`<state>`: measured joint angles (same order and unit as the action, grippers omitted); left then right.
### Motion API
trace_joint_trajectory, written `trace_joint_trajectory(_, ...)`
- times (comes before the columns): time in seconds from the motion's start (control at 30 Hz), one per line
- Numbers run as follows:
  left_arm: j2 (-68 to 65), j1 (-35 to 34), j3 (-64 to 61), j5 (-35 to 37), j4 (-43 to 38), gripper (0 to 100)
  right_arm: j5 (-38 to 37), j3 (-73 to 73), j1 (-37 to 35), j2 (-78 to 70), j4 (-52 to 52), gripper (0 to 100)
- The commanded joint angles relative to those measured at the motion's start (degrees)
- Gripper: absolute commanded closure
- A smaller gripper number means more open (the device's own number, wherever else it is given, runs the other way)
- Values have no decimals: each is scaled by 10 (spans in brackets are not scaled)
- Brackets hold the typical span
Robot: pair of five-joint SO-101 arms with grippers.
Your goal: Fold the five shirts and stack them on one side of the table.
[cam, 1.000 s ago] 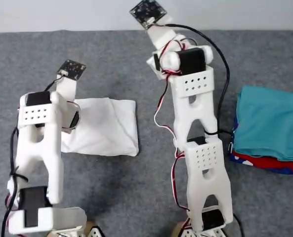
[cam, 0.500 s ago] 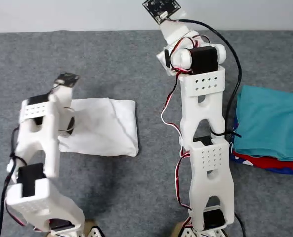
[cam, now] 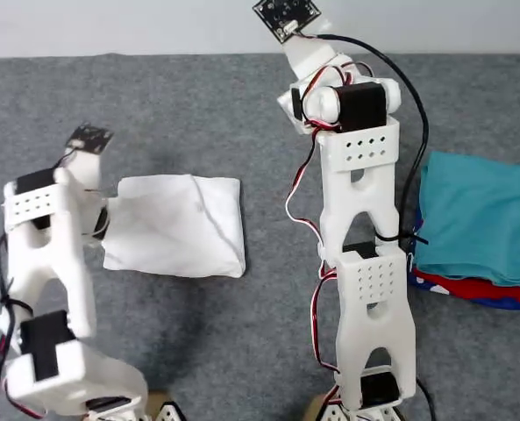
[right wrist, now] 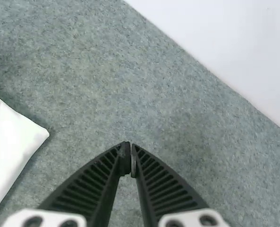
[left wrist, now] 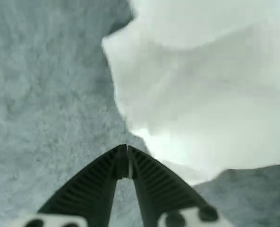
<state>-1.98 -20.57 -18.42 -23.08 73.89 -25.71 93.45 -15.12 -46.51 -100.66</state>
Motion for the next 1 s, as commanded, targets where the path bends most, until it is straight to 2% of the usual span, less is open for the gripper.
trace_joint_trajectory(0.0,46,40,22,12,-5,993,4,25,2,40,-23,989)
trace_joint_trajectory(0.2,-4,59,20,29,-84,993,4,25,2,41,-23,989)
trace_joint_trajectory(0.43,-125,46,20,28,-120,993,4,25,2,43,-23,989)
trace_joint_trajectory(0.53,-131,22,18,28,-110,994,4,25,2,43,-23,989)
trace_joint_trajectory(0.73,-90,8,16,5,-31,994,4,25,2,42,-23,989)
trace_joint_trajectory(0.97,22,11,19,7,-17,994,4,25,-4,39,-23,989)
